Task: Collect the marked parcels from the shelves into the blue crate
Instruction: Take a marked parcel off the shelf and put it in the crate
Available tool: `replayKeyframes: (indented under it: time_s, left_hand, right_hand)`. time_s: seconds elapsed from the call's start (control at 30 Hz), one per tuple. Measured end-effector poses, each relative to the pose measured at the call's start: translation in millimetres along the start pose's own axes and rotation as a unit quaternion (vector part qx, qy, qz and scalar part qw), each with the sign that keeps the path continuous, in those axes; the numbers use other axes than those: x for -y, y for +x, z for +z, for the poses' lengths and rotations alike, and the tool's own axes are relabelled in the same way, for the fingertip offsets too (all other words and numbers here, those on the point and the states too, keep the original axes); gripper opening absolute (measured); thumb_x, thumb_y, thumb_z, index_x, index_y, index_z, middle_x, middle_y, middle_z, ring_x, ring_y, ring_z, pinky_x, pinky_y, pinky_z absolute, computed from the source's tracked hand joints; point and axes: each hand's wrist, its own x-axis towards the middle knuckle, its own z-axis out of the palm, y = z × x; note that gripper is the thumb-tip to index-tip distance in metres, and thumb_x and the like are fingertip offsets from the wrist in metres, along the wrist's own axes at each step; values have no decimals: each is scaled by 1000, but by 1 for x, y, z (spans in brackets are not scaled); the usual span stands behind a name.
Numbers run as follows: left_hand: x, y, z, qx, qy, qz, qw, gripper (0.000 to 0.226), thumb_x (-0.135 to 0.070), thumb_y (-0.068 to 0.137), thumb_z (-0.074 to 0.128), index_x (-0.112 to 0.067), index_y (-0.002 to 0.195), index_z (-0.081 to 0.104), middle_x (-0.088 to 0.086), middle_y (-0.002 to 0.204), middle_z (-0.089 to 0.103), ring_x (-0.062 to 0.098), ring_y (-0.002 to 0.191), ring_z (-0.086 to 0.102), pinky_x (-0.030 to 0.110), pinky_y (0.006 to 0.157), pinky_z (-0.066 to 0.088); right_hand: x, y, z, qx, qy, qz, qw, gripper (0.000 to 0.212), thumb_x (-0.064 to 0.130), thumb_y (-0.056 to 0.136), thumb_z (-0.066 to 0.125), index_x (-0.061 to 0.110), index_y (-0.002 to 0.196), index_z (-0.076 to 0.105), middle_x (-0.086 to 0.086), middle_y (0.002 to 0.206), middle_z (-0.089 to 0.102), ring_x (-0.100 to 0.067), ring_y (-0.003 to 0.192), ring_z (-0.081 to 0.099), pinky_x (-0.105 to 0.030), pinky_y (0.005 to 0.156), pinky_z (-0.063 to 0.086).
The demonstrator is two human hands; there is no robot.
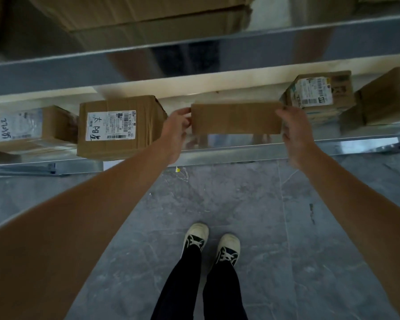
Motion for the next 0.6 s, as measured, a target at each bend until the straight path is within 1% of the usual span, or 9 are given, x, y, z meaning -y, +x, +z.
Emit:
replayKeyframes:
  time_s: [0.07,0.13,0.2,0.23,0.3,0.4,0.47,0.53,0.6]
  left_hand:
    - [-2,-2,-6,-20,-76,-7,997,51,7,86,26,-2,128,55,9,104,64,17,87,60,23,65,52]
    - [-2,-2,-10,-39,-66,-12,997,49,2,88,29,-3,127,58,2,97,66,12,83,60,21,62,48]
    - [-3,-1,-13,-37,-49,-12,998,49,-2,88,30,-5,127,60,1,103,67,11,85,59,21,66,45]
    - [-2,-1,-14,-32,-46,-13,998,49,-3,89,30,-6,127,61,3,110,68,13,91,59,23,75,45]
    - [-1,0,-14,-21,-43,-24,999,49,-5,90,29,-9,126,62,8,121,65,18,99,56,32,88,43]
    - [1,-1,-12,1,-29,-39,999,47,-11,93,30,-17,125,63,7,108,63,21,87,56,40,81,49]
    - [3,0,-12,17,-17,-44,999,45,-13,95,30,-19,128,60,8,104,61,25,87,57,45,88,48]
    - [5,-2,-12,16,-2,-51,999,43,-15,96,35,-25,131,56,10,122,60,24,107,58,43,88,50]
    - [7,-6,-12,18,25,-62,998,36,-26,95,44,-29,130,53,5,126,58,19,106,59,36,77,53]
  right_hand:
    - [6,-5,0,4,42,9,999,9,29,90,61,25,99,58,1,110,63,-16,104,59,-27,86,50]
    - [9,-9,1,-7,42,15,999,9,33,90,62,26,95,61,2,106,69,-13,98,65,-25,77,55]
    - [7,-12,2,-13,41,22,999,10,35,89,62,25,91,64,8,89,73,-7,81,68,-22,63,52]
    - [6,-12,2,-12,43,23,999,13,36,89,61,25,92,65,9,85,73,-6,77,68,-22,62,51]
    - [2,-13,2,-13,35,28,999,15,38,90,59,25,95,64,9,90,72,-8,82,66,-26,67,48]
    - [0,-14,4,-17,36,48,998,26,40,89,58,24,109,63,7,101,69,-14,96,63,-35,78,48]
    - [-1,-15,5,-15,29,62,998,31,39,90,58,23,117,61,5,108,67,-18,102,62,-40,84,49]
    - [-1,-17,5,-17,22,57,998,18,35,91,59,27,107,63,5,108,66,-18,102,61,-40,86,50]
    - [0,-18,4,-28,7,42,999,4,30,90,59,30,90,64,6,102,66,-17,97,62,-36,83,50]
